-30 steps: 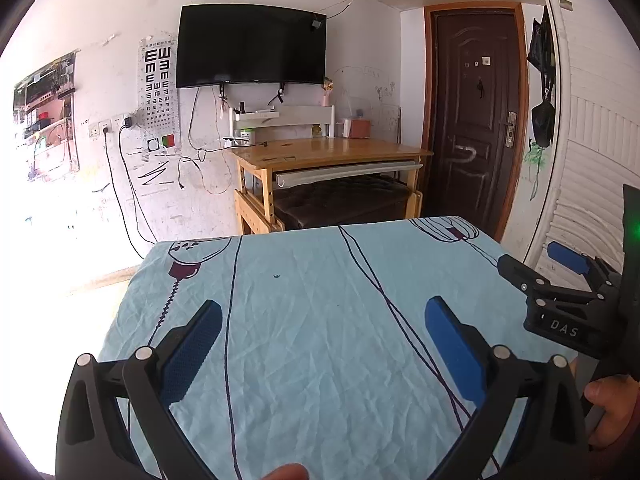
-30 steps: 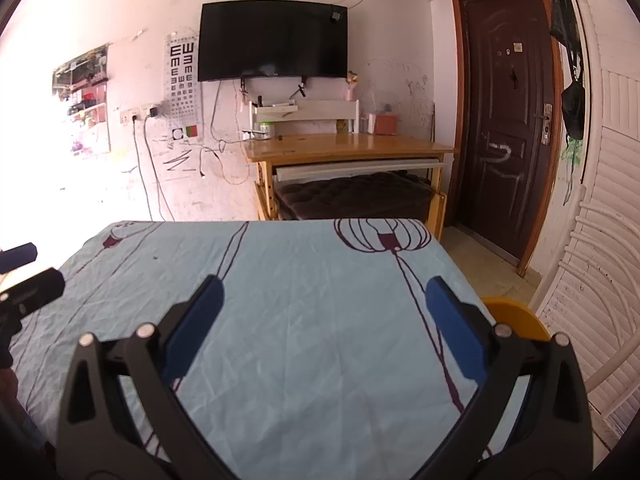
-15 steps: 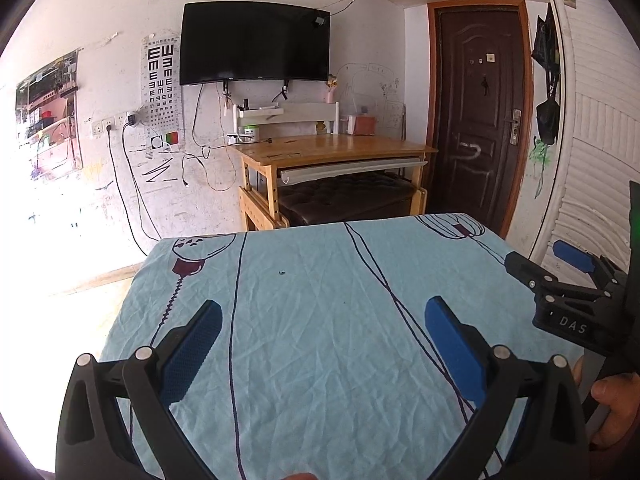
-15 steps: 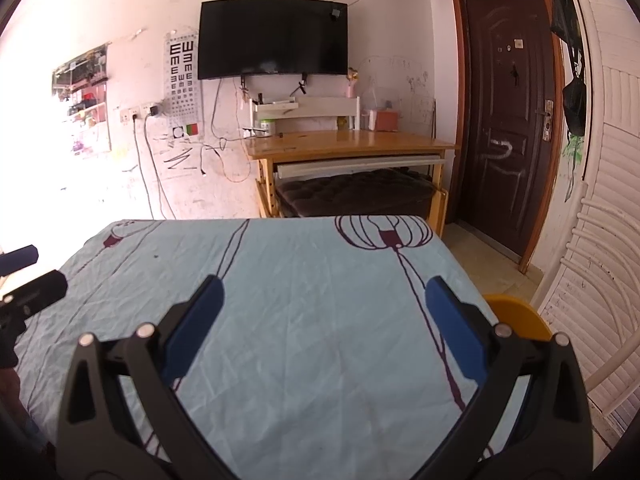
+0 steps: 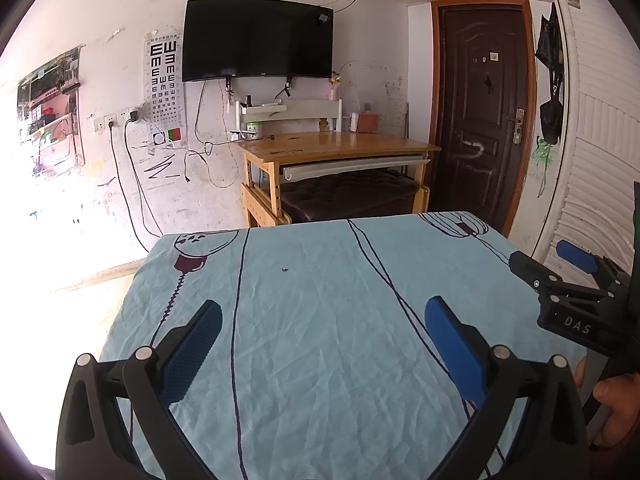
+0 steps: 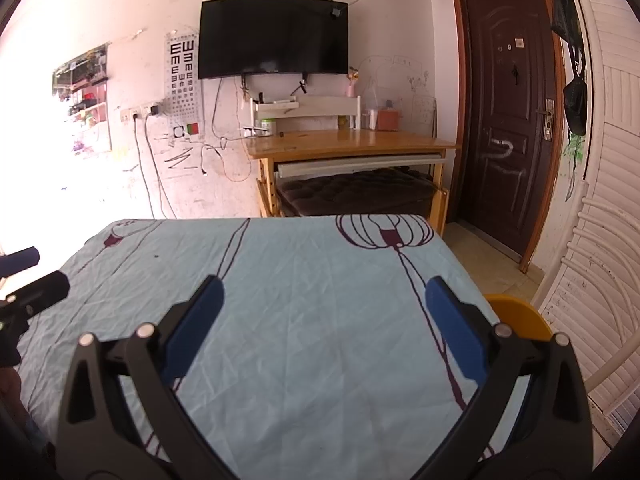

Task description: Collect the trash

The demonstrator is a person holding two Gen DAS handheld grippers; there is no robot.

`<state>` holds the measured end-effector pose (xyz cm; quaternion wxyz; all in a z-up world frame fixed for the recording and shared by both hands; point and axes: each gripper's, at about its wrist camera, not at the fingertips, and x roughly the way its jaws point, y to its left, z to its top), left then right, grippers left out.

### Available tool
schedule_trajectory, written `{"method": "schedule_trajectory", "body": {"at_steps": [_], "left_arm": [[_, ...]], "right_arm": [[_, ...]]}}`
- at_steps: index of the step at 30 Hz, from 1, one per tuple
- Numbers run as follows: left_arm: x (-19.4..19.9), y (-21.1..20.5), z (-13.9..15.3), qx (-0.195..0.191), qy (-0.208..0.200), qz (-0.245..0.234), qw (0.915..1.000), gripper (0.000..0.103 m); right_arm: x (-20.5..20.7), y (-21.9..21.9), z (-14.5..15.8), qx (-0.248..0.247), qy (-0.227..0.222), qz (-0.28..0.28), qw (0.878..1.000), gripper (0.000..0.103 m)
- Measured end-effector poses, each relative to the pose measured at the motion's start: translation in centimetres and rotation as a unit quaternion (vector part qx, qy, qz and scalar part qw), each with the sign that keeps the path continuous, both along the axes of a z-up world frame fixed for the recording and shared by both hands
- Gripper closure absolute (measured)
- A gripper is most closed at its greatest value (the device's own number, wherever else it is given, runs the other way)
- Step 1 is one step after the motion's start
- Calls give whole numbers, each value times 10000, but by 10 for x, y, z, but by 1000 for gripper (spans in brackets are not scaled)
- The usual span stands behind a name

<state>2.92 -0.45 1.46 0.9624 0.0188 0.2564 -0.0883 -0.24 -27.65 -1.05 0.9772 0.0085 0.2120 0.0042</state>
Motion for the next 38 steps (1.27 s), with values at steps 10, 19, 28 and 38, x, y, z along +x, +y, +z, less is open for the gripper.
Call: {"method": "schedule_trajectory", "body": {"at_steps": [10, 19, 28, 38], "left_arm": [[1, -1, -2, 27, -10, 11, 10000, 7], [1, -2, -3, 41, -22, 24, 10000, 7], [0, 1, -5, -10, -55, 84, 9999, 7], [3, 4, -5, -39, 48, 81, 9999, 7]], "right_arm": [[-1, 2, 0, -20, 23, -5, 10000, 6], [-1, 4, 0, -18, 24, -6, 10000, 6], [-1, 4, 0, -12, 17, -7, 10000, 6], [-1, 4, 1, -1, 16, -5, 10000, 6]]}}
